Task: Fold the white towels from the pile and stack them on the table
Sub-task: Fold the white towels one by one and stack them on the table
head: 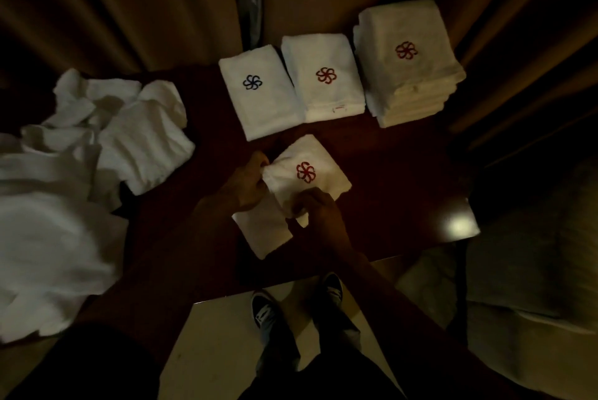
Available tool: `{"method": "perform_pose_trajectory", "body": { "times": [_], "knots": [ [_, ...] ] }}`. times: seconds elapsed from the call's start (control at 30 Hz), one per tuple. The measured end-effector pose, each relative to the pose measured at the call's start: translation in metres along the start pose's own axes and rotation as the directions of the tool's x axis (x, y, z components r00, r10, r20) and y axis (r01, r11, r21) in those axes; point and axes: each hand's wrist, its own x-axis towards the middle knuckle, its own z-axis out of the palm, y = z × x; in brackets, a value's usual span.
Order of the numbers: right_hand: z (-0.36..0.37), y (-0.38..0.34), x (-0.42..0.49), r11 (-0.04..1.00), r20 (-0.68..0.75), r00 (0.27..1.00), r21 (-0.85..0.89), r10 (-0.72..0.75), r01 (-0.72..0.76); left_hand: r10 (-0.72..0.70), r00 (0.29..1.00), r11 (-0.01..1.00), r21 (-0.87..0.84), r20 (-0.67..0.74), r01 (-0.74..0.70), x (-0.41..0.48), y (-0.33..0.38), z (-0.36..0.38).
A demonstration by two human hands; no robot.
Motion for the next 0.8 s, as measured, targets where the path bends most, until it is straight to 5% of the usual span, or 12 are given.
{"method": "perform_pose_trajectory", "body": {
  "times": [0.57, 0.8],
  "knots": [
    [0.020, -0.002, -0.007, 0.997, 0.072, 0.995, 0.047, -0.062, 0.059, 0.013, 1.000, 0.990, -0.143, -0.011, -0.014, -0.012, -0.034, 0.000],
    [0.016, 0.002, -0.009, 0.993, 0.011, 0.995, 0.056, 0.100, -0.101, -0.137, 0.989, 0.971, -0.204, -0.052, 0.123, -0.006, -0.029, 0.002]
  ]
}}
